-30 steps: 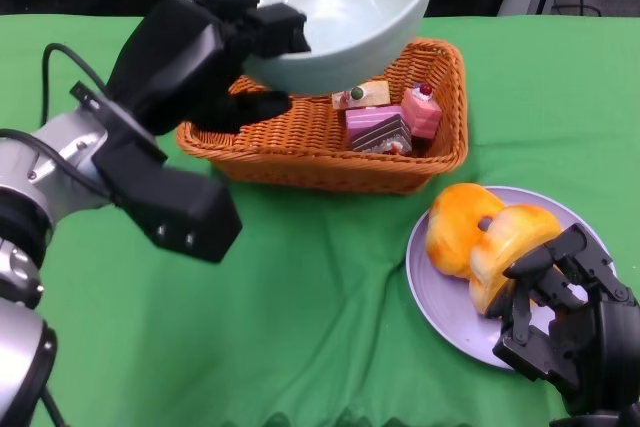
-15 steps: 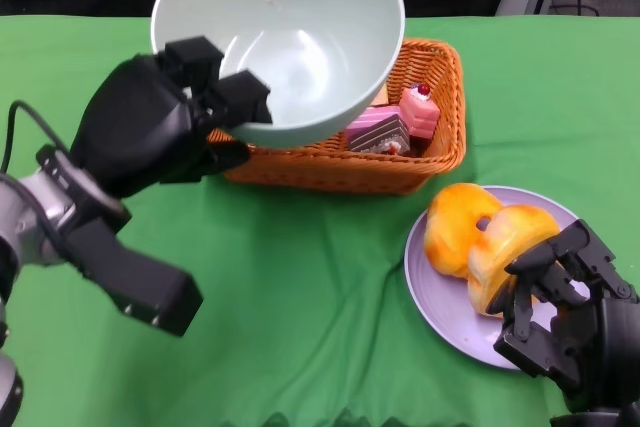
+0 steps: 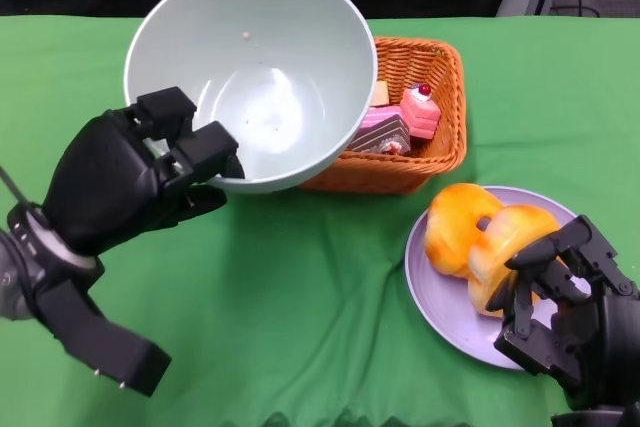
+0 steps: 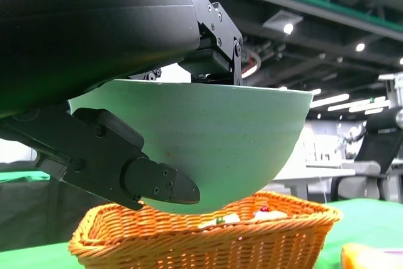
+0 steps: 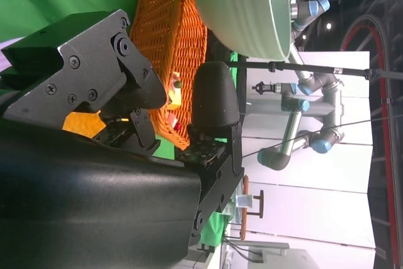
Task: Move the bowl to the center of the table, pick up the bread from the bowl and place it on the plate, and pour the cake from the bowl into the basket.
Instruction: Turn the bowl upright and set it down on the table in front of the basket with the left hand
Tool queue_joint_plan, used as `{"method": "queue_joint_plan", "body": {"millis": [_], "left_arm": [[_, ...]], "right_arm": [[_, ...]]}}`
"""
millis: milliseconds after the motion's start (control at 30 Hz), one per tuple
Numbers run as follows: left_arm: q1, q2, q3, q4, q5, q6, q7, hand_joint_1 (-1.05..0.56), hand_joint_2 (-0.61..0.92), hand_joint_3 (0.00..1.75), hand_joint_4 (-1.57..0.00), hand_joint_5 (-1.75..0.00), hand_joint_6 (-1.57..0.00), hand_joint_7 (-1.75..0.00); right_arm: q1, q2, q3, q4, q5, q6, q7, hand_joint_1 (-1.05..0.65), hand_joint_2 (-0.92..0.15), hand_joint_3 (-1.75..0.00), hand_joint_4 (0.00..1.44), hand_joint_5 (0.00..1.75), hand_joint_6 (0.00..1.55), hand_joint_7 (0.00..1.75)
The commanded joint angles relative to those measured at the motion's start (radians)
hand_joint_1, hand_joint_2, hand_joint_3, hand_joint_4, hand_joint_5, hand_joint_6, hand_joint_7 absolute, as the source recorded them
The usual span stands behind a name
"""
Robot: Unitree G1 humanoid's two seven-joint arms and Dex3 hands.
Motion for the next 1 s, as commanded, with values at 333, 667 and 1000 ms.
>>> {"method": "queue_joint_plan", "body": {"millis": [333,667,1000], "left_arm": [[0.080,0.053,-0.071,-0.020,0.046,0.031,0.163,-0.14,0.92,0.26,-0.66,-1.75,-0.53,-1.59],[0.171,0.086,-0.083,-0.069,0.073,0.043,0.180,-0.08,0.92,0.18,-0.66,-1.75,-0.51,-1.66],[0.250,0.101,-0.081,-0.105,0.088,0.034,0.180,-0.03,0.88,0.11,-0.65,-1.75,-0.48,-1.75]], "right_arm": [[-0.017,-0.017,-0.004,0.004,0.014,0.011,0.000,0.07,-0.54,-1.28,0.73,1.75,0.58,1.57],[-0.018,-0.017,-0.005,0.002,0.014,0.018,0.002,0.06,-0.52,-1.30,0.72,1.75,0.60,1.51],[-0.029,-0.015,-0.010,0.025,0.007,0.000,-0.007,0.05,-0.52,-1.28,0.74,1.74,0.63,1.49]]}}
